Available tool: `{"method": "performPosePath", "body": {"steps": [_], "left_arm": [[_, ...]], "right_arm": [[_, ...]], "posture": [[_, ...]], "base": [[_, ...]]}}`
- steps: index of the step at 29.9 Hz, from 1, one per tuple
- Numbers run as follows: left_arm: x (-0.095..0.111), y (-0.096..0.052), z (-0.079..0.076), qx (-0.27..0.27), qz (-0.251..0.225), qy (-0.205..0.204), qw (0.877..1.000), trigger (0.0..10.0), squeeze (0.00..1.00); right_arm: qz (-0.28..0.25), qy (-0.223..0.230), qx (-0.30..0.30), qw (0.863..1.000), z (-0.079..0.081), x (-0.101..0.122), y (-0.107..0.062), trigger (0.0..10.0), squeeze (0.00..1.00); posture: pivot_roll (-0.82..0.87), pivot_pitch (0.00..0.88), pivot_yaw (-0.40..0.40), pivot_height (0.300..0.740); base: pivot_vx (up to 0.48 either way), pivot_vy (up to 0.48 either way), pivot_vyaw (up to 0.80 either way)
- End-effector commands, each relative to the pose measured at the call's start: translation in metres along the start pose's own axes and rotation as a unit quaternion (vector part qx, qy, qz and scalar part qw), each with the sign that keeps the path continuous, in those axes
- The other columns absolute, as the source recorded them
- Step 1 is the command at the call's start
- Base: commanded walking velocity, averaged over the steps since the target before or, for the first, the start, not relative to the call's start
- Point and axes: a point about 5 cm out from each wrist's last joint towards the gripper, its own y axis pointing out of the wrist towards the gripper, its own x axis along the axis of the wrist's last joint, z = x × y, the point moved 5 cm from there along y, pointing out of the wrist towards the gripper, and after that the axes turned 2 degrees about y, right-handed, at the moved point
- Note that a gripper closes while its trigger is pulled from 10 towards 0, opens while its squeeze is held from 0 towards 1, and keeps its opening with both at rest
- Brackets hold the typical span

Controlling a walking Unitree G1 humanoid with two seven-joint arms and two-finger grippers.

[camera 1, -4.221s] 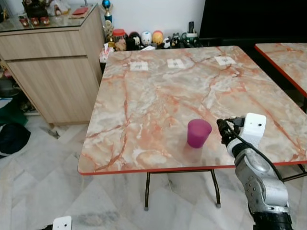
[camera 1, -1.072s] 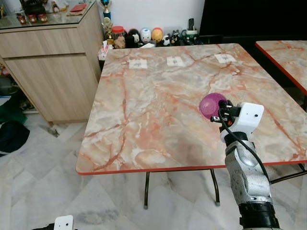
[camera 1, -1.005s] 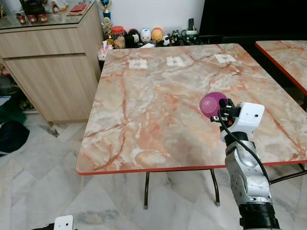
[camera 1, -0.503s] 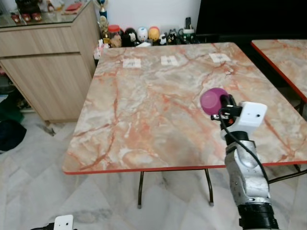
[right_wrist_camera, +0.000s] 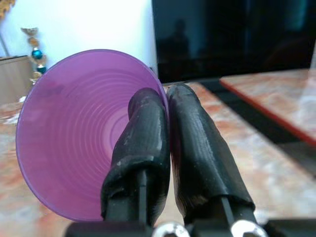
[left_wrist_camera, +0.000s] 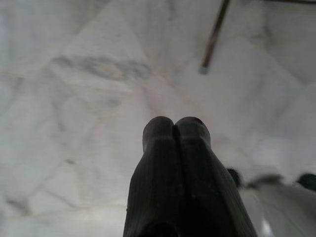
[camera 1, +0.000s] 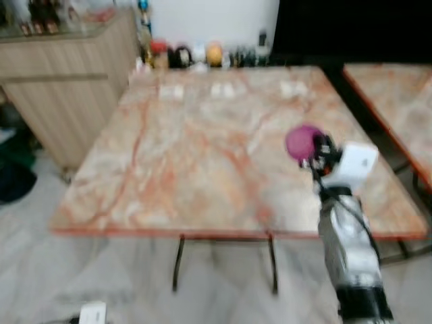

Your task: Setting the table

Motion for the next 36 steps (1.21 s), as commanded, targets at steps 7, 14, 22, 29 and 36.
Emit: {"method": "performPosePath", "body": {"steps": [7, 14, 22, 29, 36], "left_arm": [[-0.005, -0.001, 0.005, 0.001, 0.009, 0.011, 1.0, 10.0, 0.0], [-0.004, -0.001, 0.005, 0.0, 0.008, 0.013, 1.0, 10.0, 0.0], [-0.003, -0.001, 0.005, 0.0, 0.006, 0.011, 1.0, 10.0, 0.0], [-0.005, -0.001, 0.002, -0.001, 0.008, 0.008, 1.0, 10.0, 0.0], [-0.004, -0.001, 0.001, 0.0, 0.007, 0.004, 1.0, 10.0, 0.0]], "right_arm": [[-0.005, 0.005, 0.007, 1.0, 0.009, 0.001, 0.001, 10.0, 0.0], [-0.006, 0.005, 0.003, 1.0, 0.007, 0.002, 0.001, 10.0, 0.0], [-0.008, 0.003, -0.004, 1.0, 0.003, 0.003, 0.003, 10.0, 0.0], [-0.009, 0.001, -0.01, 1.0, 0.0, 0.004, 0.003, 10.0, 0.0], [-0.01, 0.0, -0.011, 1.0, -0.001, 0.005, 0.004, 10.0, 0.0]], "posture": [[0.0, 0.0, 0.029, 0.74], [0.0, 0.0, 0.031, 0.74], [0.0, 0.004, 0.029, 0.74], [0.0, 0.014, 0.027, 0.74], [0.0, 0.021, 0.025, 0.74]], "base": [[0.0, -0.469, 0.0], [0.0, -0.469, 0.0], [0.0, -0.469, 0.0], [0.0, -0.469, 0.0], [0.0, -0.469, 0.0]]}}
